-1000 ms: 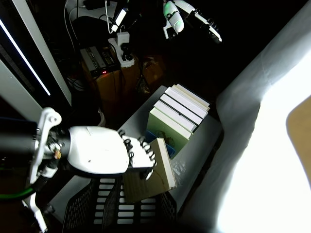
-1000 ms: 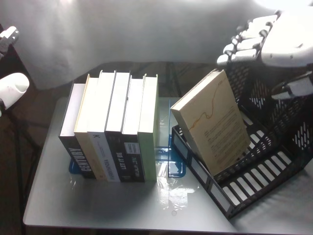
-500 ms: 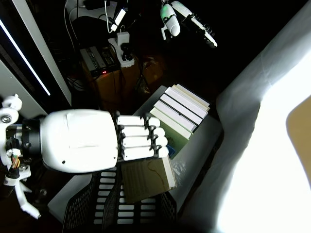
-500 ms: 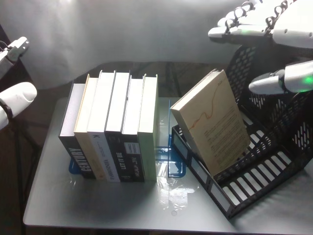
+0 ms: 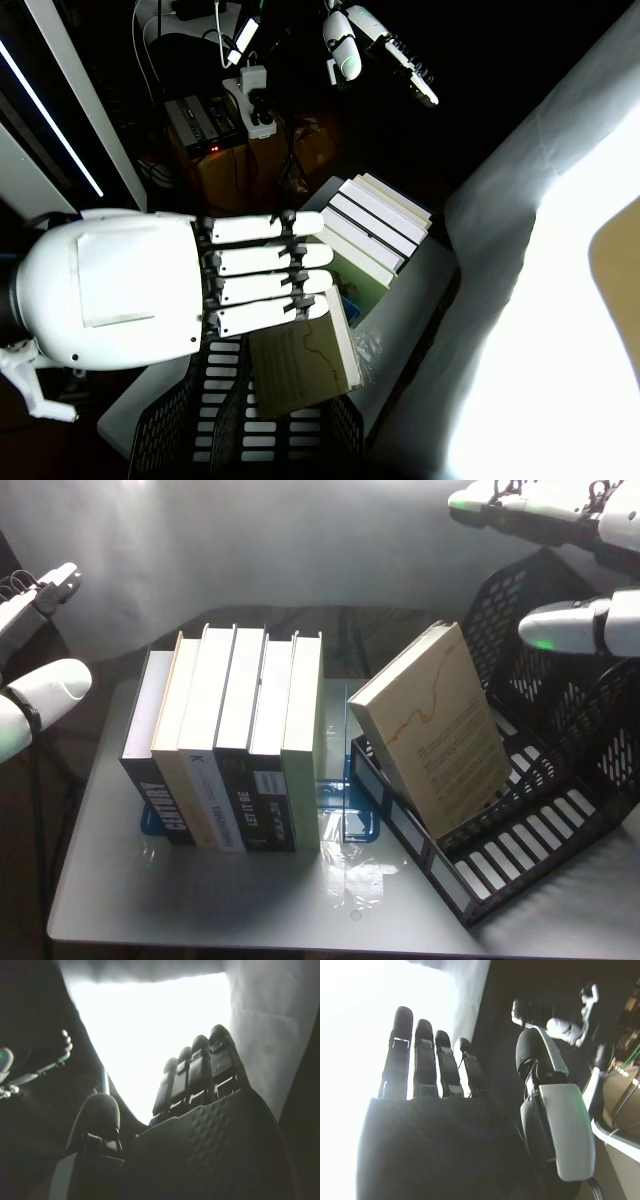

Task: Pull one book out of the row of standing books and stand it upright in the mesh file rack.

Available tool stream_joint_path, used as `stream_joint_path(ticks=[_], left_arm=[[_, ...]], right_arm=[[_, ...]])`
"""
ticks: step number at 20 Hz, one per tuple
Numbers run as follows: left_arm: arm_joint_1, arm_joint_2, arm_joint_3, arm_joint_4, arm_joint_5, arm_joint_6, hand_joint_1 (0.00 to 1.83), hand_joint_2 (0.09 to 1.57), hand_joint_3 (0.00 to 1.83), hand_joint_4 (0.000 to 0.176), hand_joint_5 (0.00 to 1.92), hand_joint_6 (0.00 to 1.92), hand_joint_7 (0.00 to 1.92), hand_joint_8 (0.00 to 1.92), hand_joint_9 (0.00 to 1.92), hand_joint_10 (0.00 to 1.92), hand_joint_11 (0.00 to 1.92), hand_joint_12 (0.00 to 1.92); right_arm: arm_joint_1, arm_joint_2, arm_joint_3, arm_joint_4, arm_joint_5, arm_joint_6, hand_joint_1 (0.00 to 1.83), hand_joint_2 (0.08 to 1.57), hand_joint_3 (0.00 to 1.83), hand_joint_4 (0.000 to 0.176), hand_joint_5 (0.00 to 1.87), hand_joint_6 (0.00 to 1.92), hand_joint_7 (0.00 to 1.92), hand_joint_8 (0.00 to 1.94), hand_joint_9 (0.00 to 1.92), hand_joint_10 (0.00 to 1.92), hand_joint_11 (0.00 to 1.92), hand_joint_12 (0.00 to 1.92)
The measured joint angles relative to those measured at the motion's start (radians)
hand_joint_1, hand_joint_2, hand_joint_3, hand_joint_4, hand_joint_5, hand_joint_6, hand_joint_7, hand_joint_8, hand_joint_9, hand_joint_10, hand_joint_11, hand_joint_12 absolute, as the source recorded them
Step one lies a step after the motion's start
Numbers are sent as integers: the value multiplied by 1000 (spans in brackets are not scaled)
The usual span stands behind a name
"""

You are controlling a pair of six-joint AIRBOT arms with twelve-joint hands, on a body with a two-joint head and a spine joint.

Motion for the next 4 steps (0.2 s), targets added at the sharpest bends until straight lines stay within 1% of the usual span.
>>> stream_joint_path(ticks=[1, 2, 3, 4], left_arm=[[-5, 2, -2, 11, 1, 0, 53, 1468, 0, 39, 0, 0, 0, 0, 0, 0, 0, 0], [-7, 4, -6, 27, 1, 0, 19, 1466, 0, 33, 0, 0, 0, 0, 0, 0, 0, 0], [-7, 5, -6, 41, -1, 0, 3, 1426, 0, 39, 0, 0, 0, 0, 0, 0, 0, 0], [-18, 5, -6, 60, 6, 0, 0, 1409, 0, 26, 0, 0, 0, 0, 0, 0, 0, 0]], right_arm=[[-21, 7, -8, 29, 27, -8, 452, 1296, 0, 27, 0, 0, 0, 0, 84, 39, 0, 647], [-36, 13, -15, 50, 48, -17, 461, 1301, 0, 14, 0, 0, 0, 0, 75, 35, 0, 653], [-48, 17, -17, 69, 66, -18, 473, 1309, 0, 8, 0, 0, 0, 0, 50, 24, 0, 574], [-65, 24, -21, 98, 94, -22, 482, 1309, 0, 5, 0, 0, 0, 0, 44, 20, 0, 503]])
